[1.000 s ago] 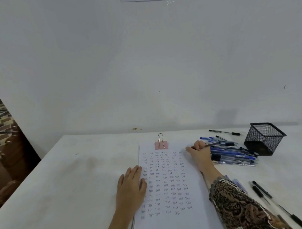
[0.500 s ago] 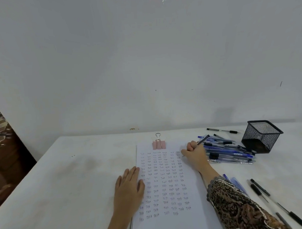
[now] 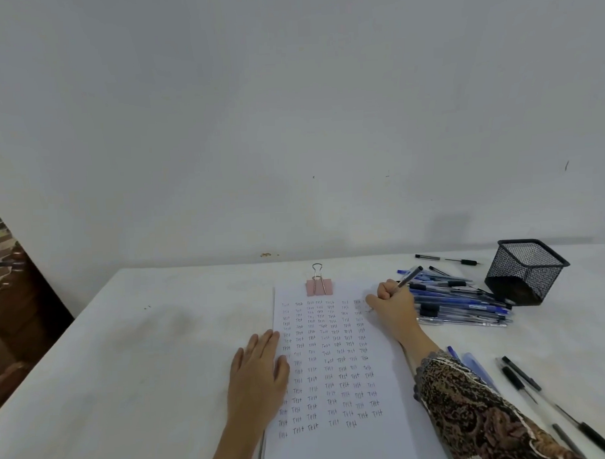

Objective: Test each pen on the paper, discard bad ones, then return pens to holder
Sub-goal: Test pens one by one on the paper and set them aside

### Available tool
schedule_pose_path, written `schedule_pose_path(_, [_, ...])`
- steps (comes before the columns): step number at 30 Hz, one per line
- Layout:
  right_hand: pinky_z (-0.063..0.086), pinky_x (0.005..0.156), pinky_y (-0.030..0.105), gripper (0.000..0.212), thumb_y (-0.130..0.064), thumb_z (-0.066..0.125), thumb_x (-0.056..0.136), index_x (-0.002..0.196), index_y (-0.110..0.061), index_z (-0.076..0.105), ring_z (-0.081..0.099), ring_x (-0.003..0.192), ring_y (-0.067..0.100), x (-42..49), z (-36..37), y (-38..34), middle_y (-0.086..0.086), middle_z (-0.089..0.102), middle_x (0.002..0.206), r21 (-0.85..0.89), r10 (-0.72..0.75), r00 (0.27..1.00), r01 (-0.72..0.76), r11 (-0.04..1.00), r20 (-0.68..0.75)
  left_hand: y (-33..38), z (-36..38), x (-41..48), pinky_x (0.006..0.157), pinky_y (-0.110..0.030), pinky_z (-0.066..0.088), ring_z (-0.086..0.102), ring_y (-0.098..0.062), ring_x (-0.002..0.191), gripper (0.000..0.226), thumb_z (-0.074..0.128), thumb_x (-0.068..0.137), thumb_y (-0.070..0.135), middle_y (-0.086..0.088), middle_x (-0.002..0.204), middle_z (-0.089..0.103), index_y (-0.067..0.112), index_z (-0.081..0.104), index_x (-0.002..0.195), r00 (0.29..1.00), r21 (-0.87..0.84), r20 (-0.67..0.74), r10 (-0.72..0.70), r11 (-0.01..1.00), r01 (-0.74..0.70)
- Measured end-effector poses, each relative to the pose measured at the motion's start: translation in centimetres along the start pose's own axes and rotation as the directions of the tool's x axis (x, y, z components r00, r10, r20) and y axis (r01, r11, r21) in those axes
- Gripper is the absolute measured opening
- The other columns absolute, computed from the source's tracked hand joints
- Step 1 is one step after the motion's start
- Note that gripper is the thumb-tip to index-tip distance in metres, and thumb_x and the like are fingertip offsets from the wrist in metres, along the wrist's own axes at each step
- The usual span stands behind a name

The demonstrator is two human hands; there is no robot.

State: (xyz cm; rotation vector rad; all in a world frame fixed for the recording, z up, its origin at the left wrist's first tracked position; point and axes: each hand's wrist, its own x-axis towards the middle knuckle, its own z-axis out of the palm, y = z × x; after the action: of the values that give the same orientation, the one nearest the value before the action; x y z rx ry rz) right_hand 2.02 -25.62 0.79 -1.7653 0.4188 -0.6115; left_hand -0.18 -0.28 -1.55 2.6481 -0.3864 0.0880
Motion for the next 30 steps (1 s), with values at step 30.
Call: schedule_pose_path(30, [0.037, 0.093, 0.023, 0.049, 0.015, 0.053, 0.074, 0.051, -0.017, 0.023, 0.028, 0.053, 0.011, 0.1, 0.08, 0.66, -0.001, 0.023, 0.053, 0.02, 0.006, 1.0, -0.005, 1.0, -0.03, -0.33, 0.48, 0.15, 0.114, -0.026, 0.0, 0.009, -0.006, 0.142, 0.059, 0.014, 0.088, 0.042, 0.013, 0.152, 0.02, 0.027, 0.021, 0.145, 1.0, 0.02, 0.0, 0.006, 1.0, -0.006])
